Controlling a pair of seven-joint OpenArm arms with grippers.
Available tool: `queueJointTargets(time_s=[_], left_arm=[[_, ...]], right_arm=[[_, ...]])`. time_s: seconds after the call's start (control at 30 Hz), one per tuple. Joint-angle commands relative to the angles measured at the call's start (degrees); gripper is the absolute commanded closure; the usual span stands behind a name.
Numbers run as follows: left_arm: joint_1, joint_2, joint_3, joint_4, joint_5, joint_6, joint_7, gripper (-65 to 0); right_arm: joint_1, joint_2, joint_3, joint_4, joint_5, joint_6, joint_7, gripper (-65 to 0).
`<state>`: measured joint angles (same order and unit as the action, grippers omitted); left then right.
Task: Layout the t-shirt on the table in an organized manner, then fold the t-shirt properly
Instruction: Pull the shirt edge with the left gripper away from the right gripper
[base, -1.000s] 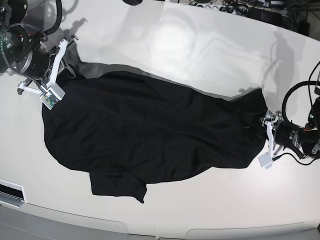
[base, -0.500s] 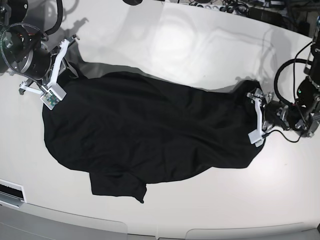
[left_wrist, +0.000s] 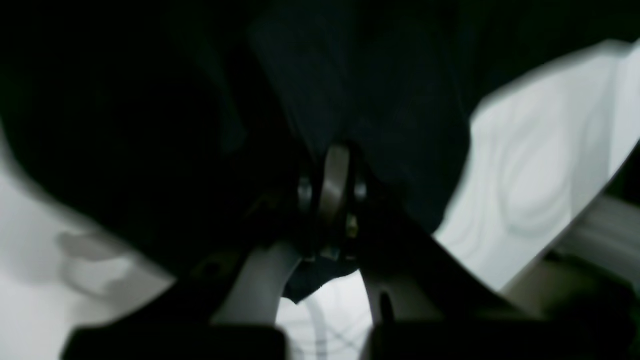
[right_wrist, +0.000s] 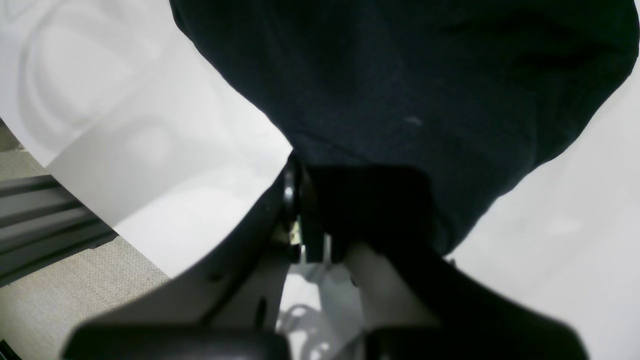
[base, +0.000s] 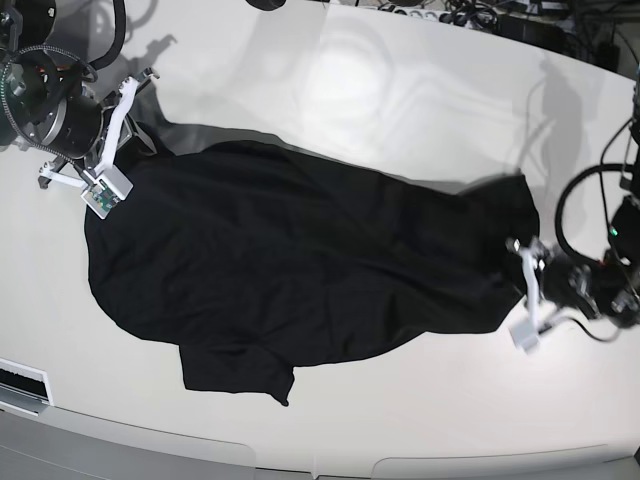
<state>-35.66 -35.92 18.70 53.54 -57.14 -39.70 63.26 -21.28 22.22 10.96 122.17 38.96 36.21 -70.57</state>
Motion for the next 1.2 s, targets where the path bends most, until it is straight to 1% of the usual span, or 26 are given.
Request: queueJointTargets(time_s=[0.0, 0.1, 0.2, 0.23, 0.33, 0.4, 0.43, 0.47, 0.6, 0.67, 0.73, 0.8, 0.97, 1.03, 1.17], left_arm=[[-2.0, -1.4, -2.1, 0.6, -0.6, -0.3, -0.2, 0.0], [-3.0, -2.0, -6.7, 0.6, -0.6, -0.3, -0.2, 0.0], [-3.2, -3.2, -7.1, 0.6, -3.8, -0.3, 0.2, 0.0], [-3.1, -3.3, -7.1, 0.6, -5.1, -0.3, 1.0, 0.0], [-2.9, -3.6, -6.7, 0.6, -11.8, -0.3, 7.1, 0.0], [-2.9, -4.2, -5.1, 0.6, -16.1, -0.3, 9.3, 0.0], [-3.0, -4.4, -4.0, 0.6, -16.8, -0.3, 9.4, 0.0], [-3.3, -4.5, -2.9, 0.7, -16.9, -0.3, 9.4, 0.0], [-4.2, -4.6, 1.5, 2.1, -16.8, -0.3, 9.5, 0.0], [-4.4, -5.0, 3.6, 3.5, -16.9, -0.3, 9.7, 0.0], [-4.4, -5.9, 5.9, 5.7, -16.9, -0.3, 10.1, 0.0], [-4.4, -6.9, 8.4, 8.3, -16.9, -0.3, 10.9, 0.0], [-4.3, -11.1, 16.6, 16.5, -16.9, -0.3, 13.0, 0.0], [-4.3, -13.4, 20.9, 19.9, -16.9, -0.3, 13.6, 0.0], [-4.3, -19.3, 28.8, 27.3, -16.9, -0.3, 13.8, 0.0]], right_arm=[[0.2, 0.7, 0.3, 0.8, -0.2, -0.5, 0.8, 0.0], [0.2, 1.4, 0.3, 0.8, -0.1, -1.1, 0.5, 0.0], [0.1, 3.7, 0.3, 0.8, 1.7, -1.0, -0.7, 0.0], [0.0, 4.8, 0.3, 0.8, 3.6, -0.6, -1.8, 0.0], [-1.6, 8.6, 0.3, 0.8, 12.2, 2.0, -5.6, 0.0], [-3.4, 10.8, 0.3, 0.8, 18.0, 3.0, -8.3, 0.0], [-4.4, 11.7, 0.3, 0.8, 20.0, 3.8, -9.4, 0.0], [-5.2, 12.8, 0.3, 0.8, 21.4, 3.8, -9.4, 0.0], [-7.8, 18.6, 0.3, 0.8, 22.8, 3.8, -9.4, 0.0], [-8.7, 21.4, 0.3, 0.8, 24.8, 3.8, -9.4, 0.0], [-8.9, 23.3, 0.3, 0.8, 27.8, 3.8, -9.4, 0.0], [-8.9, 23.8, 0.3, 0.8, 28.8, 3.8, -9.4, 0.0], [-8.9, 23.5, 0.3, 0.8, 28.8, 3.8, -9.4, 0.0], [-9.4, 23.5, 0.3, 0.8, 28.7, 3.8, -9.4, 0.0], [-10.2, 23.5, 0.3, 0.8, 28.3, 3.8, -9.4, 0.0]])
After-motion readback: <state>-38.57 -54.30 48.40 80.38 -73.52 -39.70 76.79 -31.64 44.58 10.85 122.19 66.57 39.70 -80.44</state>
